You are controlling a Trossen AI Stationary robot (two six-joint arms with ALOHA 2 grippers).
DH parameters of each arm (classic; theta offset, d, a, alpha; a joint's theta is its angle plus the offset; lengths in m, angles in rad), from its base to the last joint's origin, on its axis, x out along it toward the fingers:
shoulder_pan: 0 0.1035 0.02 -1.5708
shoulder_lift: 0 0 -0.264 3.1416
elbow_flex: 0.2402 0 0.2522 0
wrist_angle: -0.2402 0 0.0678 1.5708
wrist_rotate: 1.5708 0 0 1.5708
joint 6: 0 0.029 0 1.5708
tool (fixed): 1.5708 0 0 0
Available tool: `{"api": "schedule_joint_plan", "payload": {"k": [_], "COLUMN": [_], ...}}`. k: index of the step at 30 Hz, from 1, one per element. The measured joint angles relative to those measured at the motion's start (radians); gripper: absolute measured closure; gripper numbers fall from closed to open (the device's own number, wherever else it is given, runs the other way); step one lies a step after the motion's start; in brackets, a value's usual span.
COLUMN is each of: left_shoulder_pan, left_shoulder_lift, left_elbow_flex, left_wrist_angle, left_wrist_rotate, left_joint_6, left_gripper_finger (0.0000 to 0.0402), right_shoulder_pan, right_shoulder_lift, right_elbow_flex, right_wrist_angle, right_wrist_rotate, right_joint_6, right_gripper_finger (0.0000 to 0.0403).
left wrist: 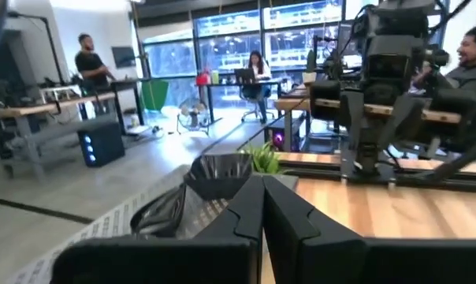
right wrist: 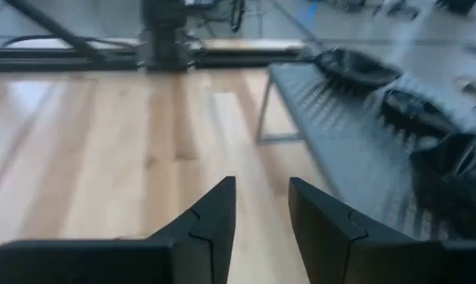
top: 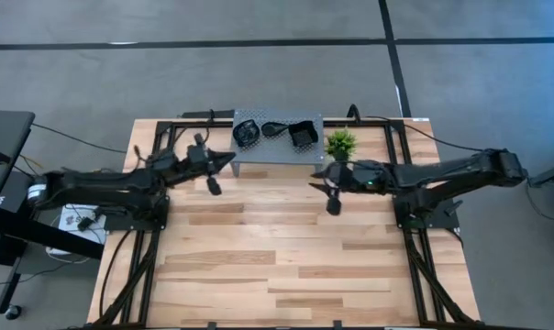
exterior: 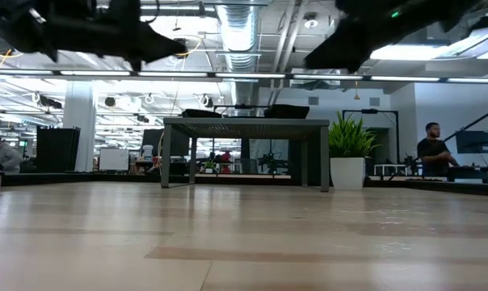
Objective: Pick & Place Mini shaped plates
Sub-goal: Return to Home Position
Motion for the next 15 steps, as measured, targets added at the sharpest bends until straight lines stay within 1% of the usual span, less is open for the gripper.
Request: {"api": "schedule_joint_plan", "payload": {"k": [2,5,7,10,11,13,15], "left_shoulder_pan": [-0.008,-0.01,-0.011,-0.025,-0.028,-0.027,-0.027], "left_shoulder_lift": [-0.1,-0.263,-0.371,-0.526,-0.579,-0.692,-0.798], "left_elbow_flex": [0.0,0.0,-0.011,-0.095,-0.123,-0.173,-0.22], "left_wrist_angle": [-0.122,-0.328,-0.464,-0.487,-0.488,-0.483,-0.477], "left_wrist_rotate": [0.0,0.0,0.0,0.0,0.0,-0.021,-0.031], "left_joint_6": [-0.001,-0.022,-0.09,-0.134,-0.135,-0.142,-0.147], "left_gripper_finger": [0.0396,0.0395,0.0394,0.0394,0.0395,0.0395,0.0394], "right_shoulder_pan": [0.035,0.102,0.146,0.19,0.2,0.215,0.23], "right_shoulder_lift": [-0.062,-0.157,-0.225,-0.351,-0.398,-0.486,-0.566], "right_elbow_flex": [0.0,-0.057,-0.132,-0.266,-0.31,-0.39,-0.451], "right_wrist_angle": [-0.082,-0.065,-0.021,0.048,0.067,0.106,0.131], "right_wrist_rotate": [0.002,0.014,0.063,0.181,0.201,0.206,0.179], "right_joint_6": [0.032,0.001,-0.006,0.029,0.04,0.05,0.052], "right_gripper_finger": [0.029,0.029,0.029,0.029,0.029,0.029,0.029]}}
